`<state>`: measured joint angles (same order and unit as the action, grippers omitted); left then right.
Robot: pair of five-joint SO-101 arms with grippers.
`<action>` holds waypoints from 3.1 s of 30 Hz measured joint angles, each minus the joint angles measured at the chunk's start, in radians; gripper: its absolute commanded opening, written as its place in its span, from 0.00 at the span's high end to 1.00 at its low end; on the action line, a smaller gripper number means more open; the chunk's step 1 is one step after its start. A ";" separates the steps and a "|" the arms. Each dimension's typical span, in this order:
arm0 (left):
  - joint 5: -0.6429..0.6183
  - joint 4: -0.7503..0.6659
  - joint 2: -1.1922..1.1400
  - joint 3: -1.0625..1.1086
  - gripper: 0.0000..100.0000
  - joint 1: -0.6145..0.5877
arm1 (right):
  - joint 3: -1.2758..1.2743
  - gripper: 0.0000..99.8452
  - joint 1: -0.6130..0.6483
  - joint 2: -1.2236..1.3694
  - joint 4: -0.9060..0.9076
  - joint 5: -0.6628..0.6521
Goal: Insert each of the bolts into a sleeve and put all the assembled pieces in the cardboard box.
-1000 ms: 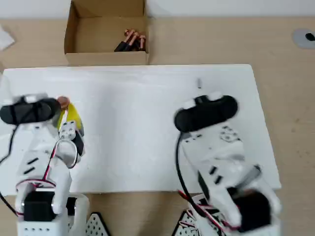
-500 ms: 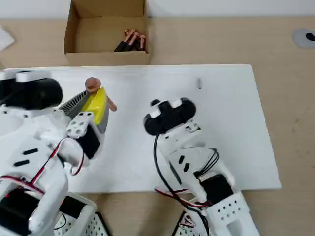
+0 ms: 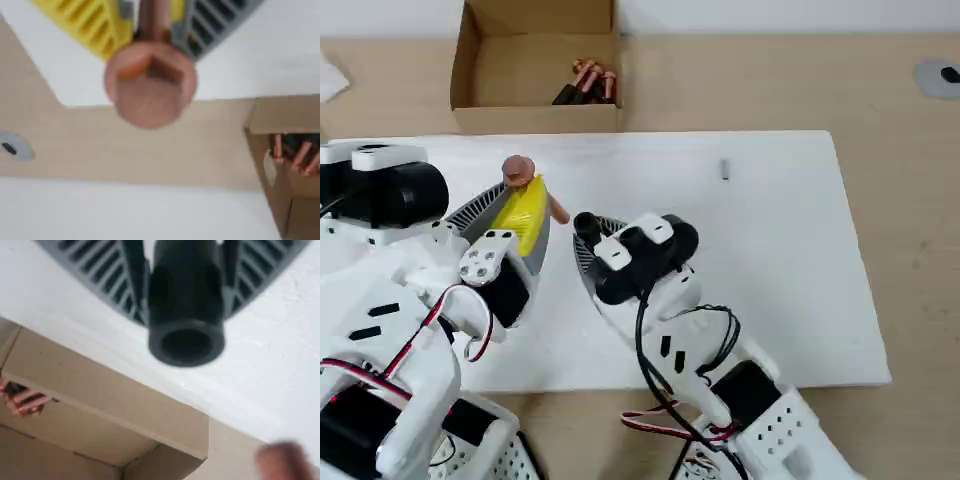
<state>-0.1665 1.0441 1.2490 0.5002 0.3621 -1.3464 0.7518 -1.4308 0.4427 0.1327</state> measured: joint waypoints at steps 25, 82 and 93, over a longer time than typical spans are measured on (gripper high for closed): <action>0.086 -0.285 -0.009 0.301 0.99 0.000 | 0.000 0.99 0.000 0.000 0.000 0.011; 0.137 0.026 -0.011 0.109 0.99 0.129 | -0.068 0.99 0.000 0.000 -0.031 0.011; 0.137 -0.020 -0.011 0.109 0.99 0.057 | -0.068 0.99 0.000 0.000 -0.031 0.011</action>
<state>-0.0299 1.0242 1.2382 0.6091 0.4189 -1.4139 0.7518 -1.4308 0.4120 0.1435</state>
